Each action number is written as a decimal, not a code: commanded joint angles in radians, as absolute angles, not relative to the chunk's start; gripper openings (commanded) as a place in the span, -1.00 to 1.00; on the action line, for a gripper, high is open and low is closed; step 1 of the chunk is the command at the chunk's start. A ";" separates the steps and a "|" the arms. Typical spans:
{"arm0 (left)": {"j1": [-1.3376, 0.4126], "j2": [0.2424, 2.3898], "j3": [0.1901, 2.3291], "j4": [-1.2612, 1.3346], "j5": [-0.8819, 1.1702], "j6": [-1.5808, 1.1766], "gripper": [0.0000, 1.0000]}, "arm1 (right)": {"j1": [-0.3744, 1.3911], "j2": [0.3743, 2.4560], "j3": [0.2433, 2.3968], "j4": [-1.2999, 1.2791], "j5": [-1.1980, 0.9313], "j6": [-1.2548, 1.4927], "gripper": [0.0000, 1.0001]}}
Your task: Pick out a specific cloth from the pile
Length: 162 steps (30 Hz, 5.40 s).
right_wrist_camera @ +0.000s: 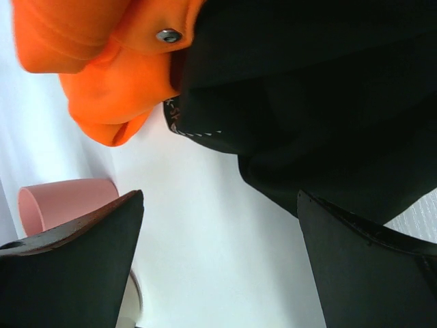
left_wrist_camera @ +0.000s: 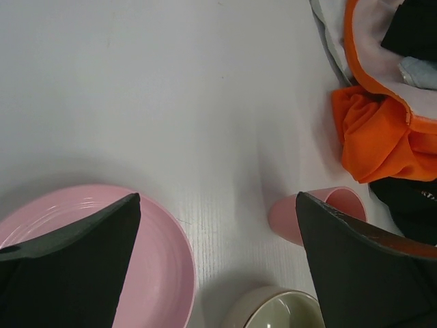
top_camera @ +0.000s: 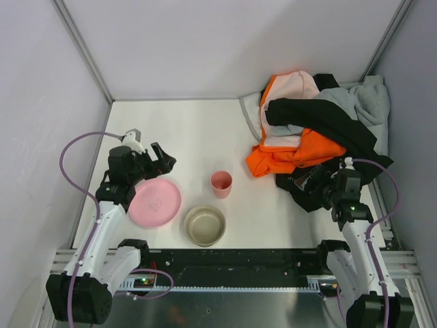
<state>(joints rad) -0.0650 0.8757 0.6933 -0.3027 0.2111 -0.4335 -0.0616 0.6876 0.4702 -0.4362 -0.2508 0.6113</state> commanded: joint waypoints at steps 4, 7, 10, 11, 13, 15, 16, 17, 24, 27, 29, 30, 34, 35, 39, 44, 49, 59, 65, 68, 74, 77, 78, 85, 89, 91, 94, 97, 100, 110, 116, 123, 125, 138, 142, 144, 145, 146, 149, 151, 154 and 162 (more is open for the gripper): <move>-0.060 0.913 0.719 -0.314 0.309 -0.388 0.99 | -0.031 0.805 0.531 -0.391 -0.211 0.577 0.99; -0.060 0.943 0.727 -0.332 0.283 -0.401 0.99 | -0.008 0.845 0.552 -0.380 -0.184 0.579 0.99; -0.065 0.992 0.739 -0.365 0.258 -0.389 0.99 | 0.025 0.877 0.567 -0.361 -0.157 0.585 0.99; -0.069 1.013 0.749 -0.391 0.232 -0.384 0.99 | 0.038 0.887 0.572 -0.351 -0.149 0.588 0.99; -0.083 1.057 0.767 -0.449 0.166 -0.370 0.99 | 0.061 0.918 0.581 -0.334 -0.133 0.596 0.99; -0.107 1.100 0.800 -0.504 0.102 -0.351 0.99 | 0.081 0.950 0.593 -0.316 -0.120 0.605 0.99; -0.122 1.115 0.814 -0.523 0.073 -0.342 0.99 | 0.093 0.968 0.601 -0.304 -0.113 0.608 0.99; -0.139 1.125 0.824 -0.535 0.041 -0.337 0.99 | 0.102 0.988 0.607 -0.295 -0.109 0.613 0.99; -0.278 1.098 0.839 -0.567 -0.101 -0.321 0.99 | 0.165 1.122 0.669 -0.245 -0.068 0.628 0.99; -0.316 1.076 0.838 -0.567 -0.125 -0.318 0.99 | 0.177 1.180 0.697 -0.228 -0.060 0.631 0.99; -0.330 1.066 0.837 -0.567 -0.136 -0.316 0.99 | 0.183 1.215 0.717 -0.213 -0.055 0.633 0.99; -0.334 1.063 0.836 -0.566 -0.138 -0.316 0.99 | 0.187 1.230 0.726 -0.202 -0.050 0.633 0.99; -0.352 1.067 0.836 -0.566 -0.134 -0.311 0.99 | 0.198 1.309 0.762 -0.176 -0.028 0.638 0.99; -0.357 1.069 0.837 -0.566 -0.133 -0.310 0.99 | 0.199 1.327 0.771 -0.173 -0.022 0.639 0.99; -0.374 1.078 0.838 -0.566 -0.137 -0.306 0.99 | 0.198 1.407 0.803 -0.166 -0.013 0.638 0.99; -0.390 1.082 0.838 -0.565 -0.139 -0.299 0.99 | 0.196 1.465 0.815 -0.130 -0.037 0.624 0.67; -0.401 1.080 0.837 -0.566 -0.147 -0.296 0.99 | 0.190 1.490 0.833 -0.093 -0.085 0.603 -0.11; -0.410 1.084 0.838 -0.565 -0.152 -0.293 0.99 | 0.133 1.448 1.063 -0.207 -0.118 0.489 -0.93; -0.417 1.087 0.839 -0.567 -0.158 -0.293 0.99 | -0.044 1.418 1.302 -0.266 -0.155 0.454 -0.99; -0.417 1.087 0.839 -0.567 -0.160 -0.292 0.99 | -0.128 1.422 1.432 -0.294 -0.162 0.455 -1.00; -0.417 1.087 0.841 -0.567 -0.165 -0.293 0.99 | -0.209 1.428 1.530 -0.280 -0.070 0.444 -1.00; -0.418 1.087 0.840 -0.568 -0.164 -0.293 0.99 | -0.222 1.481 1.532 -0.304 -0.050 0.436 -1.00; -0.418 1.087 0.840 -0.567 -0.164 -0.294 0.99 | -0.222 1.506 1.532 -0.318 -0.051 0.433 -1.00; -0.419 1.087 0.841 -0.566 -0.160 -0.294 0.99 | -0.218 1.807 1.517 -0.448 -0.149 0.431 -1.00; -0.423 1.086 0.840 -0.567 -0.161 -0.294 0.99 | -0.212 1.990 1.514 -0.458 -0.199 0.425 -1.00; -0.424 1.085 0.839 -0.567 -0.162 -0.295 0.99 | -0.210 2.051 1.502 -0.439 -0.209 0.419 -1.00; -0.427 1.082 0.838 -0.567 -0.166 -0.296 0.99 | -0.206 2.087 1.493 -0.430 -0.223 0.410 -0.95; -0.429 1.078 0.839 -0.567 -0.167 -0.296 0.99 | -0.189 2.057 1.481 -0.425 -0.232 0.393 -0.83; -0.430 1.080 0.839 -0.567 -0.168 -0.296 0.99 | -0.159 1.973 1.474 -0.448 -0.188 0.367 -0.34; -0.434 1.071 0.839 -0.566 -0.170 -0.298 0.99 | -0.057 1.637 1.389 -0.533 -0.013 0.341 0.67; -0.439 1.073 0.839 -0.567 -0.169 -0.298 0.99 | -0.075 1.454 1.278 -0.565 -0.025 0.351 0.76; -0.446 1.072 0.839 -0.567 -0.169 -0.297 0.99 | -0.219 1.225 1.082 -0.546 -0.163 0.402 0.85; -0.448 1.072 0.839 -0.567 -0.169 -0.298 0.99 | -0.264 1.160 1.020 -0.538 -0.186 0.417 0.94; -0.454 1.069 0.838 -0.567 -0.174 -0.298 0.99 | -0.660 0.987 0.734 -0.446 -0.524 0.525 0.99; -0.455 1.068 0.839 -0.567 -0.174 -0.299 0.99 | -0.733 1.008 0.717 -0.441 -0.559 0.532 0.99; -0.456 1.069 0.838 -0.568 -0.172 -0.299 0.99 | -0.765 1.014 0.704 -0.429 -0.571 0.543 0.99; -0.456 1.069 0.838 -0.568 -0.171 -0.298 0.99 | -0.777 1.017 0.699 -0.420 -0.574 0.549 0.99; -0.456 1.069 0.838 -0.568 -0.170 -0.299 0.99 | -0.789 1.021 0.694 -0.411 -0.573 0.554 0.99; -0.456 1.071 0.839 -0.567 -0.168 -0.298 0.99 | -0.803 1.042 0.685 -0.373 -0.560 0.584 0.99; -0.457 1.070 0.839 -0.567 -0.168 -0.298 0.99 | -0.805 1.063 0.679 -0.340 -0.556 0.610 0.99; -0.457 1.068 0.839 -0.567 -0.168 -0.298 0.99 | -0.804 1.108 0.677 -0.290 -0.549 0.639 0.99; -0.457 1.072 0.840 -0.567 -0.165 -0.296 0.99 | -0.774 1.246 0.684 -0.131 -0.531 0.700 0.82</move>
